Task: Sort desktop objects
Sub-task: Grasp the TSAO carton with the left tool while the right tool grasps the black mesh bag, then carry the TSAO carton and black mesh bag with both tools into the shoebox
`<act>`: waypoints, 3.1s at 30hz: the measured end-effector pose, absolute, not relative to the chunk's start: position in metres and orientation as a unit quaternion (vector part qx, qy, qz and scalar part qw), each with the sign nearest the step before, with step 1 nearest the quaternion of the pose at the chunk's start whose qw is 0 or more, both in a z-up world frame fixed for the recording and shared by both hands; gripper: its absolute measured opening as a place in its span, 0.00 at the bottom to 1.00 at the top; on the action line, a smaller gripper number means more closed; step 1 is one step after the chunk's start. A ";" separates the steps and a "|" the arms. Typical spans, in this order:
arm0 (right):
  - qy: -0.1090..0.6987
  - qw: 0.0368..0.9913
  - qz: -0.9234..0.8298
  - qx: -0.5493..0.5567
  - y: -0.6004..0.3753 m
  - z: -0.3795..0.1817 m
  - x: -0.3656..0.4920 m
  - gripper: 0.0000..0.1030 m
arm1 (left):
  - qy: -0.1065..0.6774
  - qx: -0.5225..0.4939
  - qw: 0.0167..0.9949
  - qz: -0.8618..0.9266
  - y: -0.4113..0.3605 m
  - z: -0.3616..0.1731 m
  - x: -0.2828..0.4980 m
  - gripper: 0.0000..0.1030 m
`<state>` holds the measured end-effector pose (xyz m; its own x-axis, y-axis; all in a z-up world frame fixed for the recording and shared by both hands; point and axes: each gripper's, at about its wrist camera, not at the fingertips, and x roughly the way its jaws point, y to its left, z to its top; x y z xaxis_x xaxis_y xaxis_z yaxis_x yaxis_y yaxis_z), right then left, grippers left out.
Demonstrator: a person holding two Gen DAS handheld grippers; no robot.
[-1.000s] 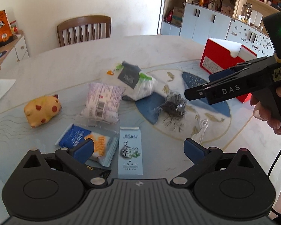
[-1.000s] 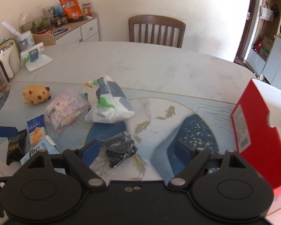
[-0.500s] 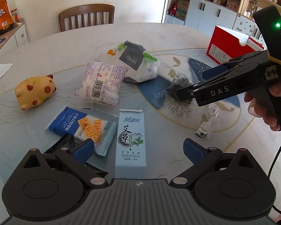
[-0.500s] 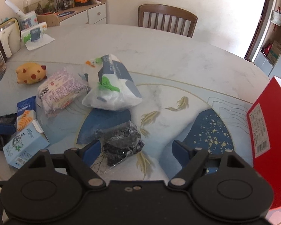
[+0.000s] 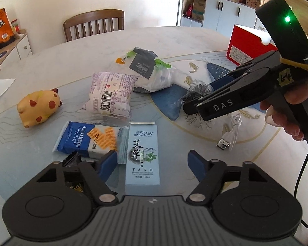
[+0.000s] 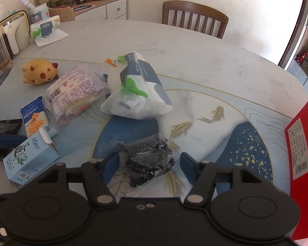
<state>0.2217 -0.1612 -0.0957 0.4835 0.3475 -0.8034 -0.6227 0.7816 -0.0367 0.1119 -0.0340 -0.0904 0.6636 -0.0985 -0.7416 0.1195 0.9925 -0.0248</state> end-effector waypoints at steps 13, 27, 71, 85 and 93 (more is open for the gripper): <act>0.420 0.845 0.288 -0.161 -0.164 -0.092 0.220 0.44 | 0.409 0.015 0.911 -0.046 -0.034 -0.090 0.114 0.32; 0.409 0.852 0.289 -0.149 -0.177 -0.077 0.209 0.34 | 0.409 -0.002 0.912 -0.044 -0.031 -0.089 0.114 0.27; 0.386 0.884 0.248 -0.085 -0.319 0.017 0.204 0.33 | 0.339 0.013 0.938 -0.075 -0.140 0.012 0.141 0.27; 0.366 0.902 0.219 -0.073 -0.396 0.032 0.233 0.33 | 0.320 0.046 0.938 -0.129 -0.231 0.032 0.190 0.27; 0.366 0.908 0.194 -0.058 -0.433 0.028 0.246 0.33 | 0.318 0.054 0.933 -0.160 -0.276 0.034 0.217 0.27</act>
